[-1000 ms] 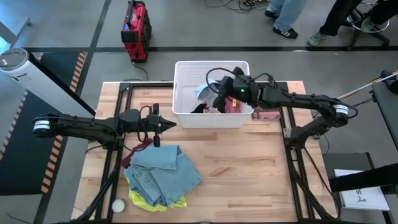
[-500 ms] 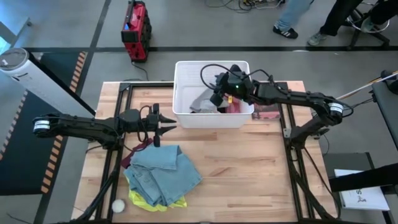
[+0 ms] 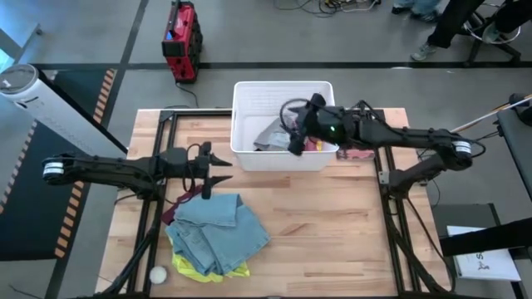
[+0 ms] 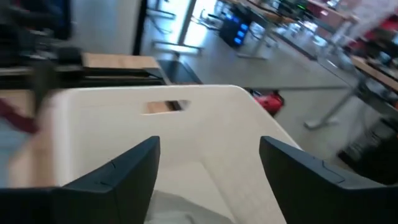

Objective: Sort clothes
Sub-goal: Put the blue pants into the white laundry bin

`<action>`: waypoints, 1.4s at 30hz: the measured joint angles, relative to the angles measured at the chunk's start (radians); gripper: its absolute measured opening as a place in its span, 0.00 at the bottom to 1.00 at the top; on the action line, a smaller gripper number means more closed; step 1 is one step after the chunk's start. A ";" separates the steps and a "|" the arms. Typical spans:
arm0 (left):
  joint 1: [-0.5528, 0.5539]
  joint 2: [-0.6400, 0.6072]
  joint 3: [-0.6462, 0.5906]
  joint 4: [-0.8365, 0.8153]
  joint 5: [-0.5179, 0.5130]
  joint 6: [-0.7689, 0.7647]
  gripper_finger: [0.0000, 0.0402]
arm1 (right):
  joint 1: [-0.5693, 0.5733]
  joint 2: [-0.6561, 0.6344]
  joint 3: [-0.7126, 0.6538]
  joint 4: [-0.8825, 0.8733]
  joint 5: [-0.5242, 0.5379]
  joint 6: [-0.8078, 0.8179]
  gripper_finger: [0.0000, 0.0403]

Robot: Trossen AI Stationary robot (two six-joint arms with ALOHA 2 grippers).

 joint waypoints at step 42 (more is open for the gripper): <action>-0.827 0.596 0.837 -1.294 -0.178 -0.411 0.54 | 0.357 -0.106 -0.300 0.079 -0.069 0.181 0.62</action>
